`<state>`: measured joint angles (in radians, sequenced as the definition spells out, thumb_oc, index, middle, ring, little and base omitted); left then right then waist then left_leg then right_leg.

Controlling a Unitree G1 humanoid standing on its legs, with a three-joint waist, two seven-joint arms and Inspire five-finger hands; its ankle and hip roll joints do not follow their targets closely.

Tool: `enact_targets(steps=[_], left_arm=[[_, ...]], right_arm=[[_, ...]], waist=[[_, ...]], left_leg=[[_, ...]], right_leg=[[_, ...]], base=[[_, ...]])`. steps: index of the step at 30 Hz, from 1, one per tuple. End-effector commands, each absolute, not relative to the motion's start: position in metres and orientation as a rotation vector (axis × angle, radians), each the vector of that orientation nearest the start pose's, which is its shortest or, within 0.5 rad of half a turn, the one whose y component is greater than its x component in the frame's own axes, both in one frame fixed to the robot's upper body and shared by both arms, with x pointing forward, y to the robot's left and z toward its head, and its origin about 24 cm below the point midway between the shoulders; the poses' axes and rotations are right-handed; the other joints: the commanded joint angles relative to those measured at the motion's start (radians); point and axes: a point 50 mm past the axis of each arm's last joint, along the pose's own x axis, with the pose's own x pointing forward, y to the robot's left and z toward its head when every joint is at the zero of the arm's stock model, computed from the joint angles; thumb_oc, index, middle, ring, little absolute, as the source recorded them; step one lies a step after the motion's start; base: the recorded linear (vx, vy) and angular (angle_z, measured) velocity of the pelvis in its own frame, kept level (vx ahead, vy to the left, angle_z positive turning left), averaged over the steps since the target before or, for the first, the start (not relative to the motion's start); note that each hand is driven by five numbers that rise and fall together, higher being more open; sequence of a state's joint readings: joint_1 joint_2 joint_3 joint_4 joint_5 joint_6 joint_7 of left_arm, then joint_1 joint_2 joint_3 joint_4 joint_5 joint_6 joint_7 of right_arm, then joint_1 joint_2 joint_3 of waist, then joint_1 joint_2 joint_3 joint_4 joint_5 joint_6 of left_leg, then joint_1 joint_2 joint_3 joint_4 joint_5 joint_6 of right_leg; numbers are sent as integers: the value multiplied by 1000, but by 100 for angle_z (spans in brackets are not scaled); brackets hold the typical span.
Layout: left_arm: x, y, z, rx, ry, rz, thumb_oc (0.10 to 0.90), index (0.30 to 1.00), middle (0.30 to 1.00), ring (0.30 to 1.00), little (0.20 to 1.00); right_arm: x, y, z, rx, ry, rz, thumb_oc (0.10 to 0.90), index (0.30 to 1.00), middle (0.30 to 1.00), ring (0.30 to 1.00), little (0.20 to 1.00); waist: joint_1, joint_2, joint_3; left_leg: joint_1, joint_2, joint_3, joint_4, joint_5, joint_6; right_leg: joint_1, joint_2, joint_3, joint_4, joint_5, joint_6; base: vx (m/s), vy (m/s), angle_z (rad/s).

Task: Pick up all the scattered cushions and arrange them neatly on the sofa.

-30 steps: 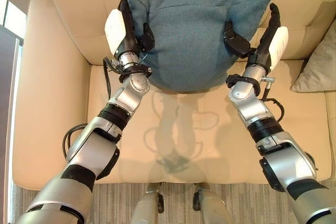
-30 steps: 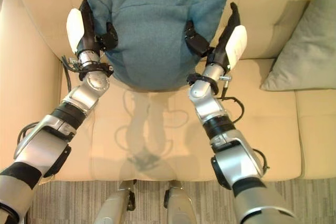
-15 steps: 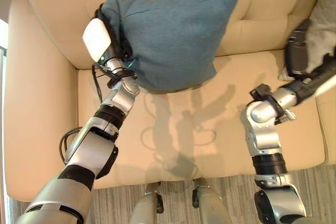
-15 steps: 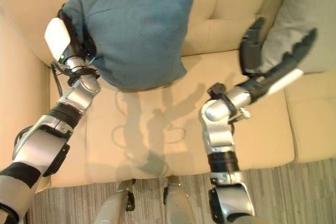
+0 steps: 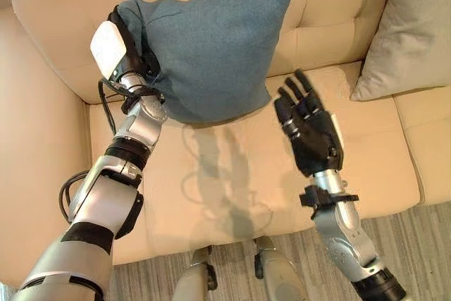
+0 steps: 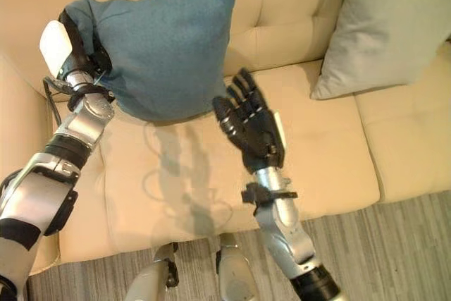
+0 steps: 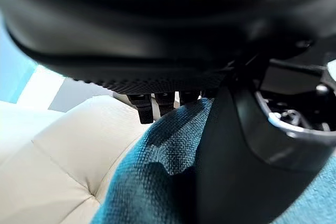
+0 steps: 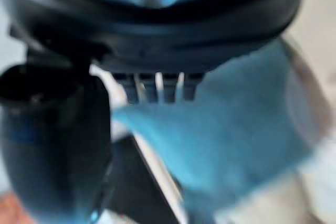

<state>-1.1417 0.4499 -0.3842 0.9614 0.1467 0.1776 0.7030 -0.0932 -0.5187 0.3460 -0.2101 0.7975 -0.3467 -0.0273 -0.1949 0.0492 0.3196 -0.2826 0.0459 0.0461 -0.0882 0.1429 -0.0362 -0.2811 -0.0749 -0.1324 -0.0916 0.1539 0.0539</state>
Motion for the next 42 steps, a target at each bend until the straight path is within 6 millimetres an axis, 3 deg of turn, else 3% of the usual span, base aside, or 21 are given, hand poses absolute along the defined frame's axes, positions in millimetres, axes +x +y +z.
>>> enact_targets(steps=[1,3,8,9,10,12,13,14,15,20,22,24,27,31,34,42], left_arm=[[408,198,258,905,-451,644,800,900,900,900,900],[408,197,255,909,-450,633,800,900,900,900,900],[411,186,249,914,-443,580,800,900,900,900,900],[412,174,248,911,-455,539,800,900,900,900,900],[412,174,249,911,-456,540,800,900,900,900,900],[411,155,252,893,-515,476,800,900,900,900,900],[409,145,250,854,-534,439,800,900,900,900,900],[409,145,250,854,-534,440,800,900,900,900,900],[408,130,248,811,-554,384,800,900,900,900,900],[404,102,251,789,-614,290,800,900,900,900,900],[397,89,260,731,-675,185,800,900,900,900,900],[386,88,272,681,-750,105,800,900,900,900,900],[381,91,272,629,-747,50,800,900,900,900,900],[370,90,270,510,-760,-25,800,900,900,900,900],[369,93,264,486,-723,-58,800,900,900,900,900],[353,120,248,359,-687,-127,800,900,900,900,900]], right_arm=[[239,-168,164,325,-578,486,800,900,900,900,900],[240,-170,165,302,-580,483,800,900,900,900,900],[252,-154,156,318,-486,582,800,900,900,900,900],[266,-142,139,323,-387,599,800,900,900,900,900],[266,-142,139,323,-388,600,800,900,900,900,900],[286,-128,126,291,-297,608,800,900,900,900,900],[307,-115,121,266,-256,551,800,900,900,900,900],[307,-115,121,266,-257,552,800,900,900,900,900],[328,-104,111,236,-172,502,800,900,900,900,900],[350,-90,106,85,-86,478,800,900,900,900,900],[363,-93,110,24,-75,398,800,900,900,900,900],[370,-95,114,27,-82,336,800,900,900,900,900],[374,-98,115,21,-89,272,800,900,900,900,900],[380,-111,136,-74,-177,162,800,900,900,900,900],[382,-137,156,-12,-260,35,800,900,900,900,900],[372,-165,143,16,-236,-34,800,900,900,900,900]], waist=[[-5,-31,-90],[-5,-32,-92],[6,-29,-102],[19,-29,-101],[18,-29,-102],[37,-28,-103],[58,-27,-103],[56,-28,-104],[78,-27,-106],[104,-29,-110],[123,-23,-113],[139,-17,-118],[149,-13,-132],[163,-12,-141],[171,-10,-155],[191,-22,-200]], left_leg=[[45,-21,3,1,-126,9],[48,-22,3,1,-128,9],[64,-25,2,1,-134,10],[75,-26,1,1,-137,9],[71,-27,0,1,-134,10],[76,-28,-4,1,-135,9],[86,-30,-6,1,-139,8],[83,-30,-6,1,-136,9],[93,-32,-12,1,-138,8],[99,-35,-23,1,-135,5],[108,-37,-28,1,-138,4],[111,-38,-31,1,-139,4],[113,-40,-35,1,-138,5],[117,-44,-46,1,-140,7],[126,-47,-60,1,-147,9],[173,-46,-74,1,-164,7]], right_leg=[[74,12,-12,16,-160,64],[78,11,-14,17,-161,65],[90,7,-15,22,-164,66],[99,6,-17,22,-166,66],[96,6,-18,22,-164,66],[104,4,-23,19,-165,66],[114,4,-22,18,-168,64],[111,3,-23,17,-166,64],[124,4,-26,16,-169,62],[137,5,-34,15,-172,57],[151,5,-43,12,-175,57],[159,5,-49,9,-175,58],[163,5,-53,5,-176,58],[178,6,-62,4,-185,55],[195,6,-76,4,-194,56],[249,5,-94,4,-212,56]], base=[[33,-13,1],[17,0,0],[17,0,1],[0,0,0],[0,0,0],[0,0,0],[-3,-11,4],[0,0,0],[0,0,0],[12,-19,14],[19,-6,17],[27,2,12],[49,3,9],[27,-6,8],[41,-9,11],[49,-13,9]])
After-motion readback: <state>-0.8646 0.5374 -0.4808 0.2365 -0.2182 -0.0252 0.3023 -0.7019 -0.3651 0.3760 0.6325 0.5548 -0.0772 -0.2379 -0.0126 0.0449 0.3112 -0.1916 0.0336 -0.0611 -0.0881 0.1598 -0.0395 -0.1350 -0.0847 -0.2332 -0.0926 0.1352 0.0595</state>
